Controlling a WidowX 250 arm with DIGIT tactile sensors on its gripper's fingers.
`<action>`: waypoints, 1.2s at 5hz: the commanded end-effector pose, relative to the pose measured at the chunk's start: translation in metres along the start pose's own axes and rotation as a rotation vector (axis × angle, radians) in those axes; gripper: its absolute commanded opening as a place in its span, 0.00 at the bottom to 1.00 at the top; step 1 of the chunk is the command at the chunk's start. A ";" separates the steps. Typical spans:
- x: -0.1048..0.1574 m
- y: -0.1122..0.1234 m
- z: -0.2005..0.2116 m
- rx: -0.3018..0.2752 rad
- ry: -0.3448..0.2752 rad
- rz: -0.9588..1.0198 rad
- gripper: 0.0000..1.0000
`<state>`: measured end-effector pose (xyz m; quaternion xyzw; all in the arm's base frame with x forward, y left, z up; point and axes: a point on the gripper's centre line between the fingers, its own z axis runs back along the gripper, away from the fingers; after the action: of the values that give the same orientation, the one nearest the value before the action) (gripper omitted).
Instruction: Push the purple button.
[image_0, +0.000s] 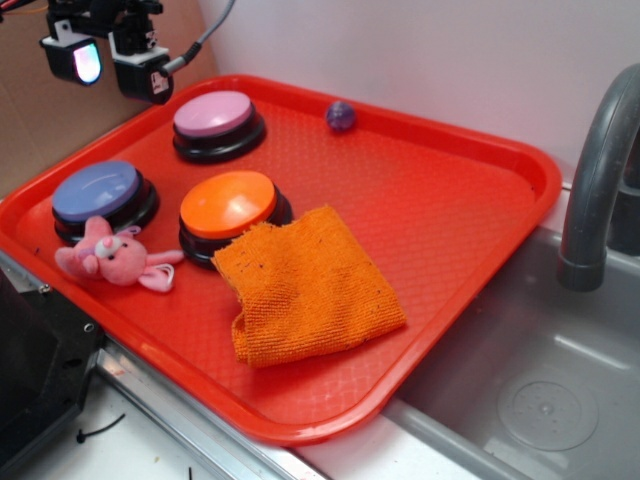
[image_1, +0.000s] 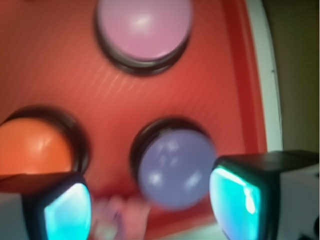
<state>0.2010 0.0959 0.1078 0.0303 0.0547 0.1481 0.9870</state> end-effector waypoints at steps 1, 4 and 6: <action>-0.019 0.018 -0.009 0.001 -0.140 0.061 1.00; -0.024 0.015 -0.049 -0.037 -0.201 -0.054 1.00; -0.016 0.000 -0.069 0.074 -0.135 -0.092 1.00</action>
<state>0.1823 0.0917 0.0416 0.0751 -0.0092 0.0935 0.9927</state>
